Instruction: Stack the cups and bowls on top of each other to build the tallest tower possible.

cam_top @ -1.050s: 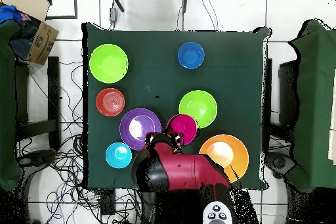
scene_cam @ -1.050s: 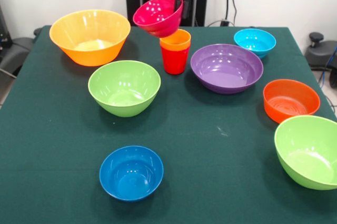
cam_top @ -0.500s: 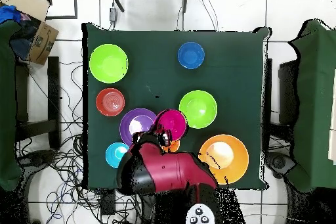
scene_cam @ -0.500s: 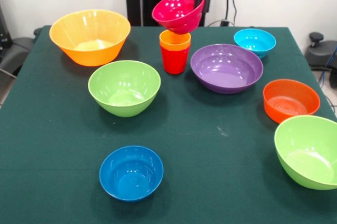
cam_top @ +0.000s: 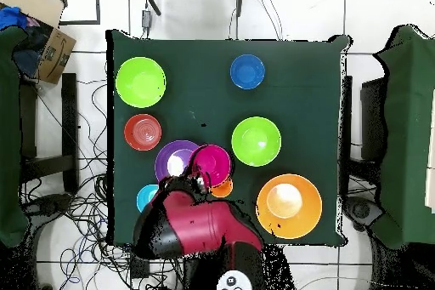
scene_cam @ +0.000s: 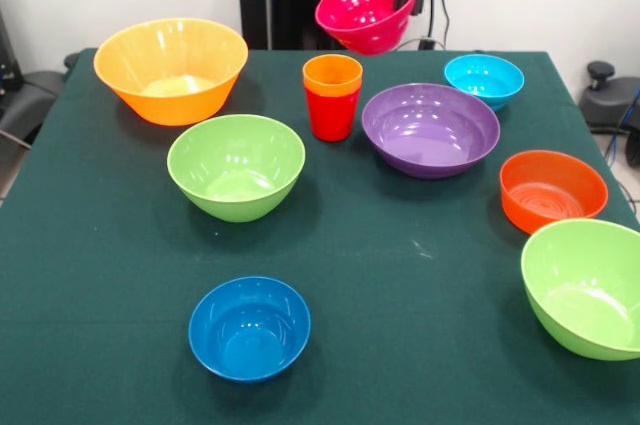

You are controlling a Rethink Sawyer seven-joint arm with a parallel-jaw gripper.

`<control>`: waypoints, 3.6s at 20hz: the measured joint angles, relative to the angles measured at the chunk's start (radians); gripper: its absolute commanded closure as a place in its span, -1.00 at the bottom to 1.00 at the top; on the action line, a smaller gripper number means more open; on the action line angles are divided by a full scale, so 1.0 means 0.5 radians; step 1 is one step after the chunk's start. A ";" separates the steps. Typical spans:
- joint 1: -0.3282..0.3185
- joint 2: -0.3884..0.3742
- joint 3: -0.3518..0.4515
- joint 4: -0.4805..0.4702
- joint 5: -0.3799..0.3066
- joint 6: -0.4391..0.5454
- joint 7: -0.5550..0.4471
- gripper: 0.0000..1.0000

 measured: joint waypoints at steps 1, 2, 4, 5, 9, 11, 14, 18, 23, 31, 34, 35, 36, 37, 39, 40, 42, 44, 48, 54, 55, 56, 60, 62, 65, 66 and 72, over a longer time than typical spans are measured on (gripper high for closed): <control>0.042 0.009 -0.033 -0.008 -0.009 0.000 0.000 1.00; 0.075 0.018 -0.060 -0.014 -0.015 0.000 0.000 1.00; 0.150 0.038 -0.125 -0.028 -0.022 0.000 0.000 1.00; 0.165 0.043 -0.142 -0.031 -0.021 0.000 0.000 1.00; 0.239 0.082 -0.232 -0.058 -0.022 0.000 0.000 1.00; 0.282 0.112 -0.301 -0.083 -0.021 0.000 0.000 1.00; 0.306 0.130 -0.344 -0.100 -0.021 0.000 0.000 1.00; 0.344 0.179 -0.443 -0.148 -0.021 0.000 0.000 1.00; 0.370 0.225 -0.518 -0.184 -0.021 0.000 0.000 1.00; 0.402 0.291 -0.583 -0.213 -0.021 0.000 0.000 1.00; 0.412 0.309 -0.595 -0.221 -0.020 -0.001 0.000 1.00; 0.422 0.327 -0.606 -0.229 -0.020 -0.001 0.000 1.00; 0.427 0.340 -0.614 -0.236 -0.020 -0.001 0.000 1.00; 0.428 0.347 -0.618 -0.241 -0.020 -0.001 0.000 1.00; 0.431 0.369 -0.627 -0.254 -0.020 -0.002 0.000 1.00; 0.431 0.376 -0.628 -0.258 -0.020 -0.004 0.000 1.00; 0.431 0.399 -0.632 -0.271 -0.020 -0.018 0.000 1.00; 0.431 0.409 -0.632 -0.276 -0.020 -0.028 0.000 1.00; 0.431 0.428 -0.631 -0.285 -0.020 -0.047 0.000 1.00; 0.431 0.447 -0.631 -0.287 -0.020 -0.050 0.000 1.00; 0.431 0.447 -0.631 -0.287 -0.020 -0.050 0.000 1.00; 0.431 0.446 -0.632 -0.288 -0.020 -0.050 0.000 1.00; 0.441 0.448 -0.633 -0.295 -0.019 -0.050 0.000 1.00; 0.453 0.453 -0.636 -0.303 -0.019 -0.050 0.000 1.00; 0.485 0.470 -0.648 -0.322 -0.015 -0.053 0.000 1.00; 0.503 0.480 -0.654 -0.331 -0.014 -0.058 0.000 1.00; 0.577 0.519 -0.679 -0.363 0.001 -0.093 0.000 1.00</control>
